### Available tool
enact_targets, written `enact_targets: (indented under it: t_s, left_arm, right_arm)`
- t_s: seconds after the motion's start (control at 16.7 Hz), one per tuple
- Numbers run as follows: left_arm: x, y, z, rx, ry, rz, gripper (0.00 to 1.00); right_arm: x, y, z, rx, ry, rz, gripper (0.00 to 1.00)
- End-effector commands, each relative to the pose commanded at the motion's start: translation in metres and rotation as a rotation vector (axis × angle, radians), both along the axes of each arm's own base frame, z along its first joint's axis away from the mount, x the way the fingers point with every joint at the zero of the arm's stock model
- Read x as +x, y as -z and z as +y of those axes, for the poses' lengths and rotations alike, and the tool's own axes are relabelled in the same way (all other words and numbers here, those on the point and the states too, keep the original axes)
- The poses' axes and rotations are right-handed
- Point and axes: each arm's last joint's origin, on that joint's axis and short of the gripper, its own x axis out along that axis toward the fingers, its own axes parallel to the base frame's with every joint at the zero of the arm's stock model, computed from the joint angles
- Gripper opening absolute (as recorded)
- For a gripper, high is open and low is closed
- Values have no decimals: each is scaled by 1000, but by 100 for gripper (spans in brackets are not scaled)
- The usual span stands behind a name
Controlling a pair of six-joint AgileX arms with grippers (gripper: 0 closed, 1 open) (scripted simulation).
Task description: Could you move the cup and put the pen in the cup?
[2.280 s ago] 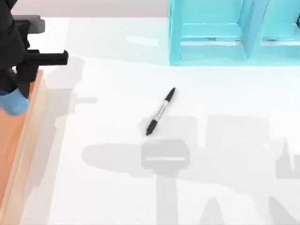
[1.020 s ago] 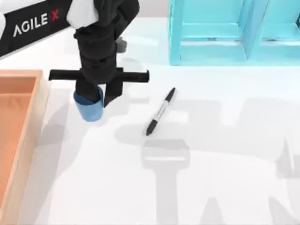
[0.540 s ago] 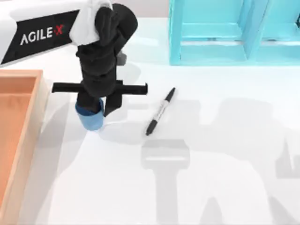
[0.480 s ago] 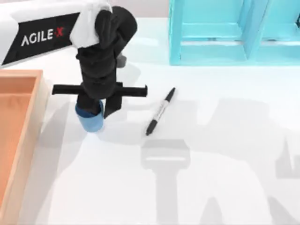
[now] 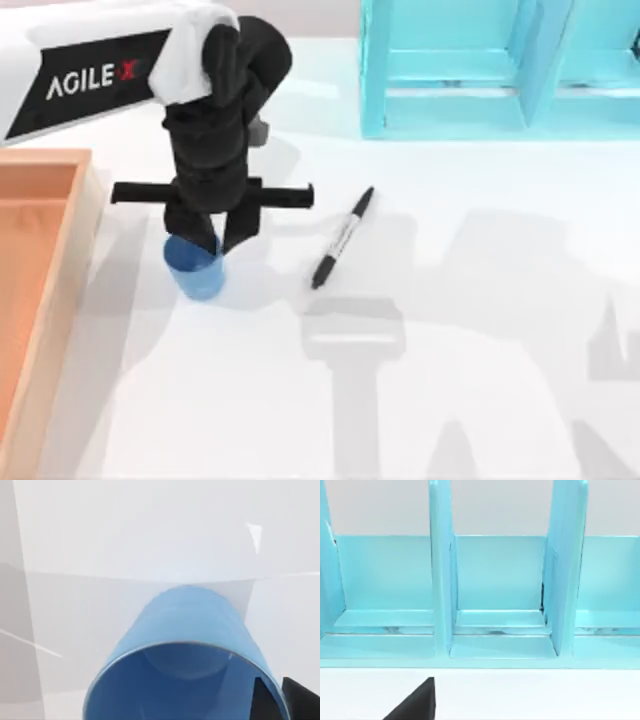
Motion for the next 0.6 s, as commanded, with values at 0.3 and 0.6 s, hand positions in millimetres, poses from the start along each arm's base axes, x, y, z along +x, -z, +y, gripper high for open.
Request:
enact_targets:
  t_s: [0.3, 0.6]
  left_arm:
    - [0, 0, 0, 0, 0, 0, 68]
    - [0, 0, 0, 0, 0, 0, 100]
  right_arm:
    - [0, 0, 0, 0, 0, 0, 100]
    - [0, 0, 0, 0, 0, 0, 100]
